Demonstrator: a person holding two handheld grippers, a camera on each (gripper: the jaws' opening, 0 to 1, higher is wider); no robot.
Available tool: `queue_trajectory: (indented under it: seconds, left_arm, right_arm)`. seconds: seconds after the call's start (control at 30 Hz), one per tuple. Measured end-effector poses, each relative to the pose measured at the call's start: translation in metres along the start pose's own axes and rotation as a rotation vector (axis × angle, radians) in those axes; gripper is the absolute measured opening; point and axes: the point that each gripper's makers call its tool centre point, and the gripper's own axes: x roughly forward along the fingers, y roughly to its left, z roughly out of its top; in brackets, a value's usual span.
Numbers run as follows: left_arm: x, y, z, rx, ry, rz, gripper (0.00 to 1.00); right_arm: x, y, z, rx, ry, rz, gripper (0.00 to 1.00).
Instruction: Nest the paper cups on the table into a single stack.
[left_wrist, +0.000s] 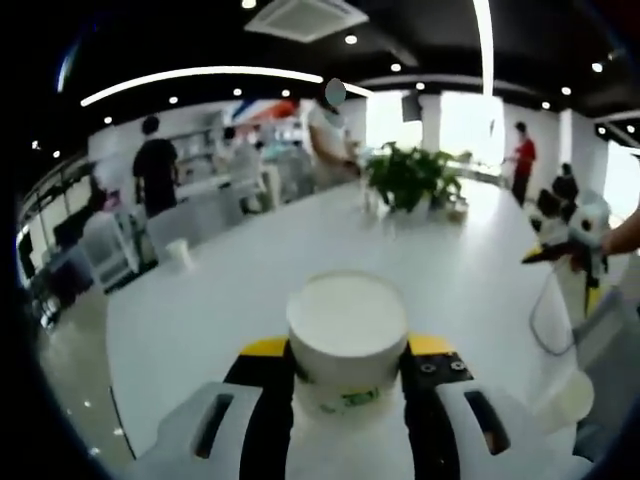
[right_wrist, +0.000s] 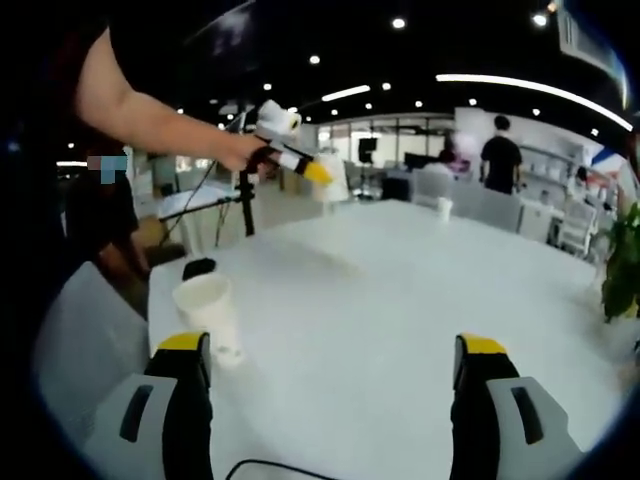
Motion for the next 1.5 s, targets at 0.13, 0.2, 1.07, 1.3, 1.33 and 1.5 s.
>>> queue_trajectory:
  seconds: [0.13,0.2,1.07,1.3,1.33,1.5]
  left_arm:
    - [-0.002,-0.012,0.008,0.011,-0.006,-0.024,0.4]
    - [-0.003,-0.02,0.011,0.022,-0.01,-0.037,0.4]
    - [-0.02,-0.097,0.029,0.121,-0.024,-0.151,0.4]
    - [-0.025,-0.122,0.029,0.148,-0.015,-0.197,0.4]
    - [-0.026,-0.124,0.03,0.145,-0.017,-0.2,0.4]
    - [-0.03,-0.132,0.033,0.135,-0.025,-0.216,0.4]
  right_arm:
    - [-0.003,-0.002,0.003,0.0,-0.007,-0.007,0.99]
    - [-0.004,-0.003,0.004,-0.001,-0.009,-0.009,0.99]
    - [-0.009,-0.002,0.02,0.018,-0.029,-0.01,0.99]
    - [-0.013,-0.007,0.03,0.048,-0.064,-0.025,0.98]
    - [-0.013,-0.006,0.03,0.047,-0.064,-0.024,0.98]
    - [-0.014,-0.002,0.034,0.035,-0.065,-0.019,0.98]
